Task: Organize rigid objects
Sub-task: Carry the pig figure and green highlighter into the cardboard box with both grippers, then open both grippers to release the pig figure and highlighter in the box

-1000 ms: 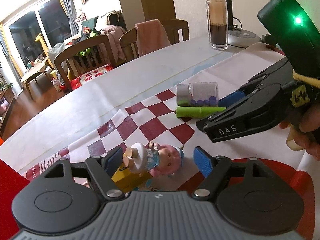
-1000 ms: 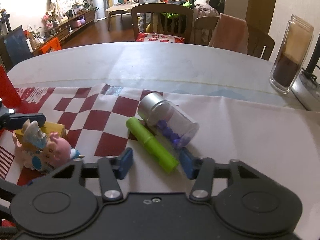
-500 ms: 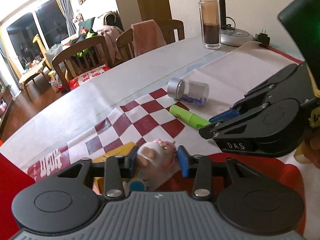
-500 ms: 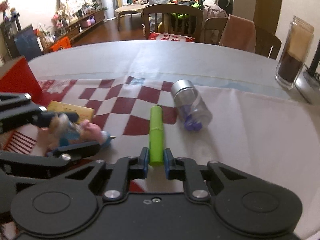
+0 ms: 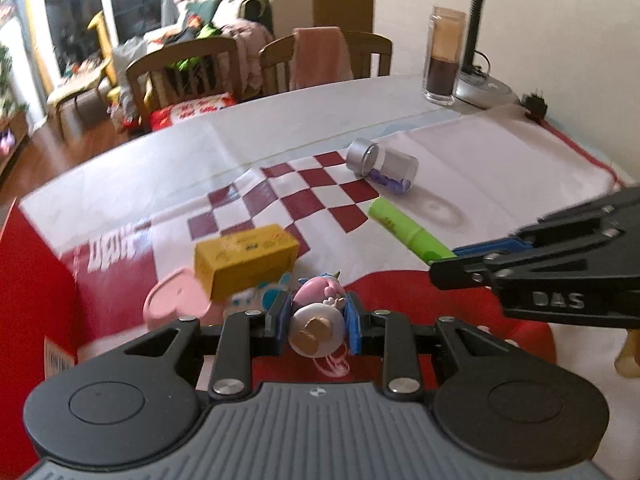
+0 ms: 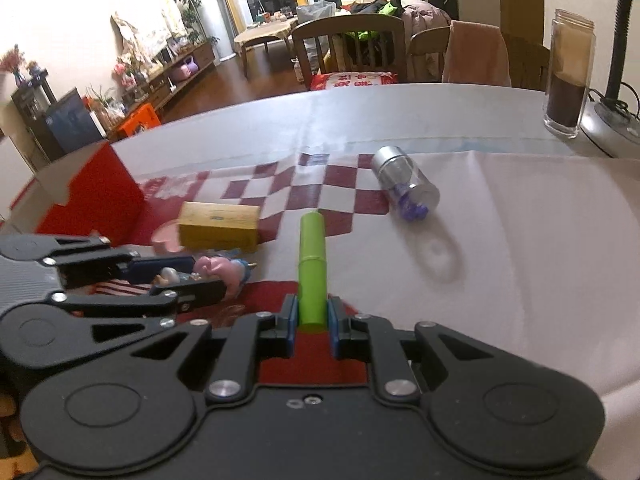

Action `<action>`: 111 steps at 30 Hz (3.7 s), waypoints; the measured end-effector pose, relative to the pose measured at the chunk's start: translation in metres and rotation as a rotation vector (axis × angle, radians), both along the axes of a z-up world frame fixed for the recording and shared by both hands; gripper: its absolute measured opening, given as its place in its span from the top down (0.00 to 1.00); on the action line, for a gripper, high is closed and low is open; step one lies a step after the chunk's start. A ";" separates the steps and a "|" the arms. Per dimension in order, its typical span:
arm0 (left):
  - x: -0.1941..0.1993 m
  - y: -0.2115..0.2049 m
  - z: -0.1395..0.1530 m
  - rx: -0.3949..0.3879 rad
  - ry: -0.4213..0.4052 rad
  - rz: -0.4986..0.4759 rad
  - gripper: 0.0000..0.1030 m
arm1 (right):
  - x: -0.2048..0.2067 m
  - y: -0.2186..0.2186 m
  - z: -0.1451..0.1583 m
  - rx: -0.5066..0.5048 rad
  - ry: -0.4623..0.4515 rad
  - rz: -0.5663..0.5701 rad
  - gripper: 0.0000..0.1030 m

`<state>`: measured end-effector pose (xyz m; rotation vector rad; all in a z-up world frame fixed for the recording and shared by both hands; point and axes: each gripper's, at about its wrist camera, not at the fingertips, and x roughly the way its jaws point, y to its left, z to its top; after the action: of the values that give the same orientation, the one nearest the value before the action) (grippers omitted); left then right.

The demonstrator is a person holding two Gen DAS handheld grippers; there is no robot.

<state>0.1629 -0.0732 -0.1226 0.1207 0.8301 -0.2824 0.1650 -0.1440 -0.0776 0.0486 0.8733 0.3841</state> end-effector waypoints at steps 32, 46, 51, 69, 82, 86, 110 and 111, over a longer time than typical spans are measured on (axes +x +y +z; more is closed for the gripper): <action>-0.086 0.152 0.110 -0.176 -0.161 0.235 0.73 | -0.068 0.141 0.090 -0.007 -0.120 0.171 0.86; -0.093 0.244 0.119 -0.161 -0.201 0.329 0.73 | -0.056 0.227 0.091 -0.045 -0.128 0.256 0.86; -0.089 0.275 0.112 -0.161 -0.183 0.372 0.73 | -0.050 0.250 0.088 -0.061 -0.125 0.274 0.86; -0.045 0.358 0.070 -0.032 -0.116 0.445 0.73 | -0.010 0.317 0.055 -0.148 -0.064 0.307 0.86; -0.008 0.372 0.030 0.044 -0.020 0.421 0.73 | 0.022 0.368 0.007 -0.283 0.003 0.362 0.86; -0.004 0.373 0.024 0.046 0.007 0.418 0.73 | 0.022 0.375 0.004 -0.304 0.005 0.380 0.86; -0.008 0.373 0.016 0.024 0.185 0.411 0.73 | 0.004 0.372 0.005 -0.281 0.099 0.442 0.68; -0.010 0.371 0.018 0.025 0.181 0.409 0.73 | 0.002 0.370 0.007 -0.276 0.097 0.441 0.67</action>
<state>0.1533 0.2979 -0.1045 -0.0531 1.0166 0.1040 0.1675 0.2265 -0.0708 -0.3889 1.0263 0.6726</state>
